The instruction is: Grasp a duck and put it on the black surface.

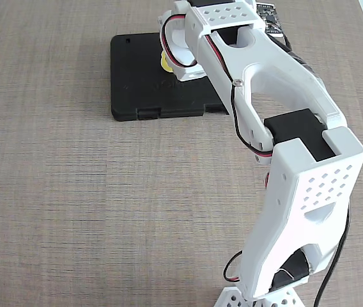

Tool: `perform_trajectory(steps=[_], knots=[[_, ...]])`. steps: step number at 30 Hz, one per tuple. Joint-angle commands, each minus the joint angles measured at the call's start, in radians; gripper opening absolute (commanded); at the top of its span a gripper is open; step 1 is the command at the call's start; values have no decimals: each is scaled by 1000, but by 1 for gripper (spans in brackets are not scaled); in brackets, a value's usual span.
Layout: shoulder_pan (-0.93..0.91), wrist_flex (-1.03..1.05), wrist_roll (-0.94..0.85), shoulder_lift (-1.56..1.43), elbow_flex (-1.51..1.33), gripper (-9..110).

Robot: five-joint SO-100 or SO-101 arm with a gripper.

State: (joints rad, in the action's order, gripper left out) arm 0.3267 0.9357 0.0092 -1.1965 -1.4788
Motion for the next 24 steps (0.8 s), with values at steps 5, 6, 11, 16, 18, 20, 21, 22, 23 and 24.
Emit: perform_trajectory(steps=[5,6,11,16,18,20,21,22,23,24], knots=[[-89,9,5,-336,21,28],[-107,18,5,-393,14,27],[-140,103,5,-719,-78,19],[-155,198,5,-1048,-236,10],[-156,238,5,-1180,-336,6],[-172,273,5,-1322,-457,2],[-184,278,5,-1397,-526,0],[-199,282,5,-1473,-592,-1],[-218,282,5,-1546,-661,-1],[-238,282,5,-1618,-729,-1]])
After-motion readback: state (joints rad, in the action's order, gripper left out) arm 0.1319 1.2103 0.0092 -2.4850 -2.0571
